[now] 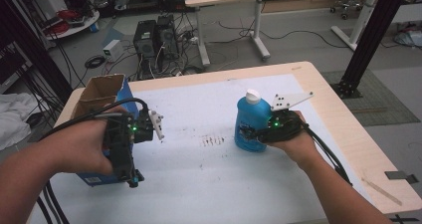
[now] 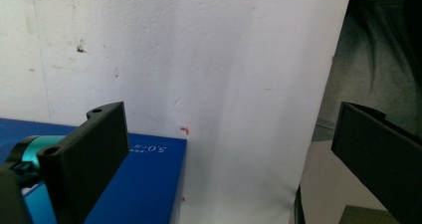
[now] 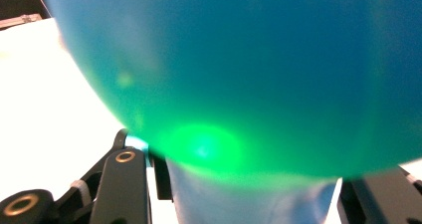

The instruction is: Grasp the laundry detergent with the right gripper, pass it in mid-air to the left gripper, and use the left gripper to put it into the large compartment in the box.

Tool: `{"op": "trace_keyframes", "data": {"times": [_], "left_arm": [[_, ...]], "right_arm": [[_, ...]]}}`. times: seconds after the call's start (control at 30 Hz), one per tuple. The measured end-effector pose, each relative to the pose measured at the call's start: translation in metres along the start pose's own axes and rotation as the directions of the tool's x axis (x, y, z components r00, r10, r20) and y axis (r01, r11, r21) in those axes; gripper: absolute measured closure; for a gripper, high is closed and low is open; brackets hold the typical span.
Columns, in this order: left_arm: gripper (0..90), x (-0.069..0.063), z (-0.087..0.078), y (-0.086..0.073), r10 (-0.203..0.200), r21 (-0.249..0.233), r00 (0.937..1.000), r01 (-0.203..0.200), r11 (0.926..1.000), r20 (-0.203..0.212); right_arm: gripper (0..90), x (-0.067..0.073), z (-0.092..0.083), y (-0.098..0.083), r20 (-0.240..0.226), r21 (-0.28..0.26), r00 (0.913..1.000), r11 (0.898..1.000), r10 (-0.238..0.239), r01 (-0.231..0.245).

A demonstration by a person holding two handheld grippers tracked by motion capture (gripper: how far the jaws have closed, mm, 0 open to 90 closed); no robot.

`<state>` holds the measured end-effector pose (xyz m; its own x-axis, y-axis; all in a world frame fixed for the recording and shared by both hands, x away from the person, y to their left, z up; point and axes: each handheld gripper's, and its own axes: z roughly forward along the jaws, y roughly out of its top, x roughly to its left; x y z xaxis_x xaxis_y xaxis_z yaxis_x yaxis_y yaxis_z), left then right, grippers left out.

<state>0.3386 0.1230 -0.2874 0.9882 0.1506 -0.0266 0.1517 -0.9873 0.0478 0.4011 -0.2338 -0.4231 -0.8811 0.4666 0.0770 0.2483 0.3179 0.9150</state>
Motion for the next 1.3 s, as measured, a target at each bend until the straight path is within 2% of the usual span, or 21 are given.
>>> {"op": "trace_keyframes", "data": {"times": [0.17, 0.37, 0.5, 0.7, 0.83, 0.97, 1.13, 1.23, 1.27, 1.3], "left_arm": [[1.7, 0.000, -0.001, 0.000, 0.002, 0.003, 1.0000, -0.002, 1.0000, -0.002], [1.7, 0.001, -0.004, 0.000, -0.003, 0.001, 1.0000, 0.003, 1.0000, -0.006], [1.7, 0.001, -0.007, 0.003, 0.001, -0.001, 0.9999, -0.001, 1.0000, -0.013], [1.7, 0.004, -0.018, 0.010, 0.013, 0.000, 0.9997, -0.013, 0.9999, -0.021], [1.6, 0.005, -0.027, 0.015, 0.019, -0.003, 0.9993, -0.019, 0.9998, -0.032], [1.6, 0.005, -0.034, 0.023, 0.034, -0.007, 0.9986, -0.034, 0.9994, -0.042], [1.6, 0.005, -0.040, 0.031, 0.047, -0.008, 0.9978, -0.047, 0.9989, -0.046], [1.7, 0.004, -0.043, 0.035, 0.054, -0.009, 0.9975, -0.054, 0.9985, -0.047], [1.7, 0.004, -0.043, 0.037, 0.057, -0.008, 0.9974, -0.058, 0.9983, -0.045], [1.7, 0.003, -0.044, 0.039, 0.061, -0.006, 0.9971, -0.061, 0.9981, -0.045]], "right_arm": [[46.7, 0.001, 0.000, 0.000, 0.007, -0.006, 0.9999, 1.000, -0.011, 0.011], [46.8, 0.006, -0.007, 0.008, -0.001, -0.040, 0.9998, 0.999, -0.020, 0.020], [46.8, 0.010, -0.015, 0.017, -0.010, -0.028, 0.9987, 0.998, -0.050, 0.050], [46.7, 0.021, -0.022, 0.034, -0.054, -0.006, 0.9930, 0.995, -0.105, 0.104], [46.7, 0.031, -0.021, 0.042, -0.098, 0.002, 0.9859, 0.991, -0.135, 0.136], [46.7, 0.044, -0.015, 0.050, -0.156, 0.006, 0.9744, 0.986, -0.162, 0.165], [46.7, 0.061, -0.003, 0.061, -0.233, 0.010, 0.9533, 0.980, -0.193, 0.201], [46.7, 0.068, 0.004, 0.064, -0.266, 0.010, 0.9421, 0.977, -0.204, 0.214], [46.7, 0.070, 0.006, 0.064, -0.272, 0.013, 0.9409, 0.977, -0.202, 0.213], [46.6, 0.074, 0.012, 0.064, -0.291, 0.020, 0.9345, 0.975, -0.205, 0.220]]}}
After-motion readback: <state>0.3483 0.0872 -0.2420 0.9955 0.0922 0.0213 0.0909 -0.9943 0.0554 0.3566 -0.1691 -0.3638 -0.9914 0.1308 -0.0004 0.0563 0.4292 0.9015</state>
